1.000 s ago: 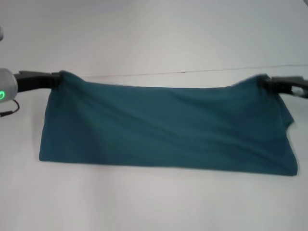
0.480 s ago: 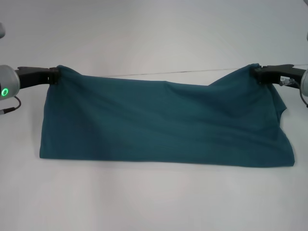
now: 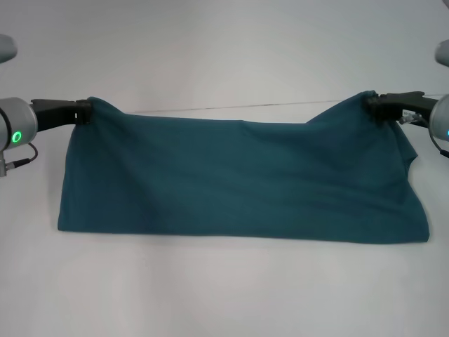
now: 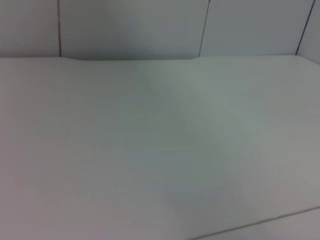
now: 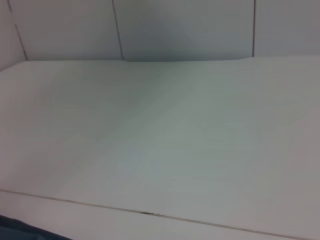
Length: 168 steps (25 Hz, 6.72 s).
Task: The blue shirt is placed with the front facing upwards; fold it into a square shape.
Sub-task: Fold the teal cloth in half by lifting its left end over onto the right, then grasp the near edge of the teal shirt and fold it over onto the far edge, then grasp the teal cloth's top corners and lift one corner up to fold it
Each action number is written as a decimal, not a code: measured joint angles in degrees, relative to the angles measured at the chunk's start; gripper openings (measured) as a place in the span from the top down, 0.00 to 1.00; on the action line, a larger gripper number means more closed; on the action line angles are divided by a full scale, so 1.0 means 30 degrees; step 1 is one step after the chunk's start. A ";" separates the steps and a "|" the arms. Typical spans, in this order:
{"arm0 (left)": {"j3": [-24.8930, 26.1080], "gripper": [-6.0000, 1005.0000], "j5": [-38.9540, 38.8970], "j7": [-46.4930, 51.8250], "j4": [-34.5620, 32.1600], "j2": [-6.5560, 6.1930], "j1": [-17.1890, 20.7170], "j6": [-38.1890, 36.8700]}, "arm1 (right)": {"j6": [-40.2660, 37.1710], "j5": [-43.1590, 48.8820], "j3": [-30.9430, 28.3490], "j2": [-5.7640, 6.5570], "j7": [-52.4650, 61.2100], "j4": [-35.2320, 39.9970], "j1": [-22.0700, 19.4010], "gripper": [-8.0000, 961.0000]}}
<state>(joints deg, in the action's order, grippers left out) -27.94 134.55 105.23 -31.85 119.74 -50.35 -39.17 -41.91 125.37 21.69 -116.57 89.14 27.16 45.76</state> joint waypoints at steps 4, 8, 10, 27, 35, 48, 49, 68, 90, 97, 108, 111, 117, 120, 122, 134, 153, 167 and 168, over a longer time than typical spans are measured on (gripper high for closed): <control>-0.0002 0.97 -0.0001 -0.0286 -0.0024 0.0524 -0.0021 0.1597 | 0.0834 -0.0050 0.0622 -0.0073 -0.0696 -0.0363 0.0331 0.94; -0.0010 0.85 -0.0286 -0.0191 0.0068 0.0673 -0.0114 0.2930 | 0.1544 -0.0201 0.0936 -0.0200 -0.0762 -0.0108 0.0534 0.86; -0.0030 0.77 -0.0666 -0.0186 0.0017 0.0705 -0.0055 0.3278 | 0.1624 -0.0629 0.0948 -0.0217 -0.0784 0.0270 0.0552 0.80; -0.0041 0.19 -0.2254 0.1255 -0.2600 0.0917 0.2416 -0.1076 | -0.3957 -0.2844 0.0951 -0.0278 0.0472 0.3618 -0.2272 0.19; -0.0575 0.16 -0.1999 0.2500 -0.3279 0.0515 0.4241 -0.4262 | -0.8348 -0.1834 0.1136 0.0746 0.4078 0.4528 -0.4155 0.15; -0.0830 0.16 0.0065 0.2520 -0.3510 0.0563 0.5180 -0.5367 | -1.3759 -0.0325 0.1223 0.2719 0.9917 0.4727 -0.5730 0.16; -0.0934 0.16 0.0187 0.2515 -0.3477 0.0574 0.5180 -0.5351 | -1.3900 -0.0303 0.1224 0.2754 1.0122 0.4723 -0.5779 0.16; -0.1966 0.21 0.1542 0.2800 -0.3480 0.0722 0.5270 -0.6452 | -1.4343 0.1056 0.1130 0.2641 1.0585 0.4650 -0.5527 0.16; -0.3019 0.32 0.2031 0.2843 -0.4008 0.0809 0.5159 -0.6759 | -1.4101 0.1159 0.1209 0.2529 1.0567 0.4596 -0.5846 0.16; -0.3021 0.62 0.2131 0.2850 -0.4135 0.0809 0.5091 -0.6849 | -1.3600 0.1571 0.1139 0.2524 1.0592 0.4590 -0.5988 0.16; -0.3020 0.96 0.2172 0.2869 -0.4128 0.0810 0.5040 -0.6756 | -1.3252 0.2229 0.1233 0.2500 1.1094 0.4589 -0.6199 0.16; -0.3019 0.98 0.2171 0.2890 -0.4129 0.0810 0.5036 -0.6765 | -1.3282 0.2564 0.1237 0.2470 1.1138 0.4592 -0.6177 0.16; -0.3020 1.00 0.2171 0.2896 -0.4163 0.0786 0.5033 -0.7053 | -1.3148 0.2736 0.1238 0.2348 1.1147 0.4409 -0.6192 0.16; -0.3019 1.00 0.2170 0.2896 -0.4273 0.0781 0.5033 -0.7301 | -1.2833 0.3258 0.1238 0.2265 1.1153 0.4132 -0.6048 0.16; -0.3019 1.00 0.2169 0.2896 -0.4317 0.0781 0.5034 -0.7382 | -1.2457 0.3630 0.1238 0.2110 1.1152 0.4085 -0.5920 0.16; -0.3019 0.99 0.2170 0.2893 -0.4368 0.0779 0.5035 -0.7488 | -1.1072 0.4099 0.1563 0.1451 1.1053 0.3716 -0.5273 0.16; -0.2971 0.97 0.2958 0.2963 -0.5089 0.0773 0.5330 -0.9034 | -1.0830 0.3944 0.1443 0.1543 1.1091 0.3516 -0.5470 0.77; -0.2790 0.93 0.2982 0.3457 -0.7279 0.0607 0.6286 -1.1718 | -1.1914 0.3881 0.0715 0.2170 1.0978 0.3795 -0.5969 0.98; -0.2792 0.92 0.2984 0.3487 -0.7420 0.0604 0.6360 -1.1854 | -1.1968 0.3880 0.0665 0.2213 1.0978 0.3799 -0.6011 0.98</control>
<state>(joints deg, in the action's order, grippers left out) -36.31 143.50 115.69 -54.11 121.55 -31.27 -74.73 -77.82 137.01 23.68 -109.93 122.08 38.55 27.73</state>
